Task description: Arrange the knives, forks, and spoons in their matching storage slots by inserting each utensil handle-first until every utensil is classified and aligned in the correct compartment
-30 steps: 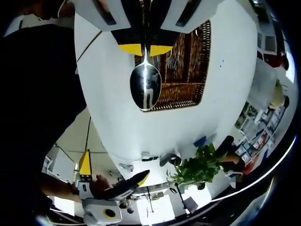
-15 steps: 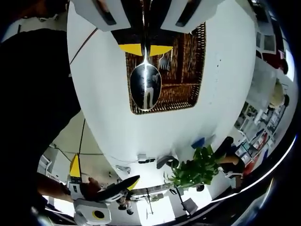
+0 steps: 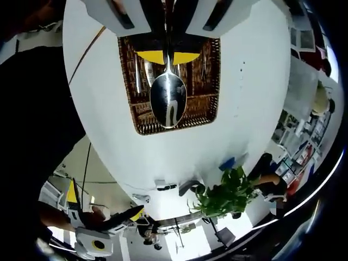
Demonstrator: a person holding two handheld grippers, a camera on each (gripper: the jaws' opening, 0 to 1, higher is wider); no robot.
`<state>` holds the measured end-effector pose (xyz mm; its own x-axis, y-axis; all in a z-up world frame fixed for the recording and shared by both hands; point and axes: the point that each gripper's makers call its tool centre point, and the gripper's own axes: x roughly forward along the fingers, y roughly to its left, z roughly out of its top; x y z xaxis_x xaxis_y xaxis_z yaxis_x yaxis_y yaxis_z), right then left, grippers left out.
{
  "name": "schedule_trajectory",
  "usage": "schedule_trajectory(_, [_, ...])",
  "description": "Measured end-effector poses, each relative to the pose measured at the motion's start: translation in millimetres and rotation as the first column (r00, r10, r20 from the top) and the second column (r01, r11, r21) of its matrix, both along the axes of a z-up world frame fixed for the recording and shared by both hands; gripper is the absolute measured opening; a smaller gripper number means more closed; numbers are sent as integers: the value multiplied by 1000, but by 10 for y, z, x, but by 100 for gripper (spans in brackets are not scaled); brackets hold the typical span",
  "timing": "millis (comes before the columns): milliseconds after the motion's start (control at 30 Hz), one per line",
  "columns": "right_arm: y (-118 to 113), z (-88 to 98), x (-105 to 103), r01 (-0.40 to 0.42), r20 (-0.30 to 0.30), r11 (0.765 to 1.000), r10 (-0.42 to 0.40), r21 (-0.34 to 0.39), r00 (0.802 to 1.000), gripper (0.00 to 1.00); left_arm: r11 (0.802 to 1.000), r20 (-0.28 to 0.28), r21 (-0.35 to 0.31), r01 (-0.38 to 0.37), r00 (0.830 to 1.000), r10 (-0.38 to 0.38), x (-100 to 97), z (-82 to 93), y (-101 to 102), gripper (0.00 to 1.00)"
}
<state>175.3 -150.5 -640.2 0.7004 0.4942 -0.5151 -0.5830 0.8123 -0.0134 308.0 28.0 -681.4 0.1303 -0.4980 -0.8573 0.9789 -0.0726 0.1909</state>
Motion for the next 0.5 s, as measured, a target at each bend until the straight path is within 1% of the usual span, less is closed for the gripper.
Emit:
schedule_trajectory(100, [-12,1,4,6,2,1000,-6,-2,1000,99,1000,7,2,2,1000,-2,153,22,7,0])
schedule_trajectory(267, [27,-29,-10,1,-4,1000,-1,-12,1000,99,999,53,47,24,998,-27,417,20,28,0])
schedule_trajectory(433, [96,-29,-10,-14,-6,1000,14,-17,1000,99,999,77,31,9,997,-12,669,61,1,0])
schedule_trajectory(467, [98,-27,-10,-15,-5,1000,15,-19,1000,99,999,108,40,8,994,-12,762,77,16,0])
schedule_trajectory(500, [98,-21,-7,-15,-4,1000,15,-19,1000,99,999,117,49,4,993,-10,825,90,30,0])
